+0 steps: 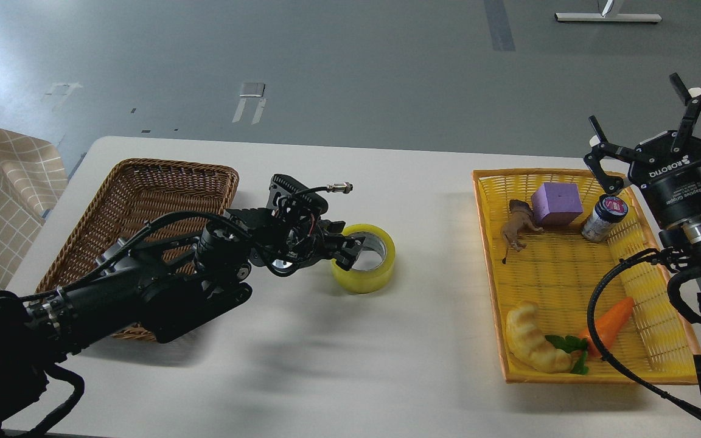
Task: Place and transfer tape with both arms
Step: 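Grip the tape roll's rim with the left gripper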
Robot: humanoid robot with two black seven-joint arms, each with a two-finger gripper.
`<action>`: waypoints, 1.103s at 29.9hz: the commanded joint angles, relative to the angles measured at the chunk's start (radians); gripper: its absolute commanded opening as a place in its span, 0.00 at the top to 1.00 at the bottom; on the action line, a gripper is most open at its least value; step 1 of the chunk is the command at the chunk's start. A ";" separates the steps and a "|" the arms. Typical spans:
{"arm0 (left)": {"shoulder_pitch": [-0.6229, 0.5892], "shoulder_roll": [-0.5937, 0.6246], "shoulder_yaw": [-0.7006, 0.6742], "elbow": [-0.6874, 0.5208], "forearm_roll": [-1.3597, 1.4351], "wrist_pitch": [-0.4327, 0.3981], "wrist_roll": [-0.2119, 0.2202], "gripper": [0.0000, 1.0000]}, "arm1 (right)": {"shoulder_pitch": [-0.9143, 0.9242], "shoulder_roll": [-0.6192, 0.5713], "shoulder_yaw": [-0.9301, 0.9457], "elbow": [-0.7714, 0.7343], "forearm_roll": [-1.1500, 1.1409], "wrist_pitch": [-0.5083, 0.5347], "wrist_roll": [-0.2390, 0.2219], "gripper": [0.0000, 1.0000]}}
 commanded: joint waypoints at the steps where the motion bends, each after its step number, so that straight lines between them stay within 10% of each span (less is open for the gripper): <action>1: -0.004 -0.001 -0.001 -0.003 0.000 -0.001 0.001 0.54 | 0.000 0.001 0.000 0.000 0.000 0.000 0.000 0.00; 13: -0.005 -0.001 -0.001 -0.013 0.002 -0.001 0.004 0.52 | 0.000 0.000 0.000 0.000 0.000 0.000 0.000 0.00; 21: -0.010 0.002 0.001 -0.013 0.000 -0.001 0.007 0.23 | -0.001 0.001 0.000 0.000 0.000 0.000 0.000 0.00; 33: 0.004 0.002 0.010 -0.007 0.003 0.000 0.010 0.22 | -0.003 0.012 0.000 0.002 0.000 0.000 0.000 0.00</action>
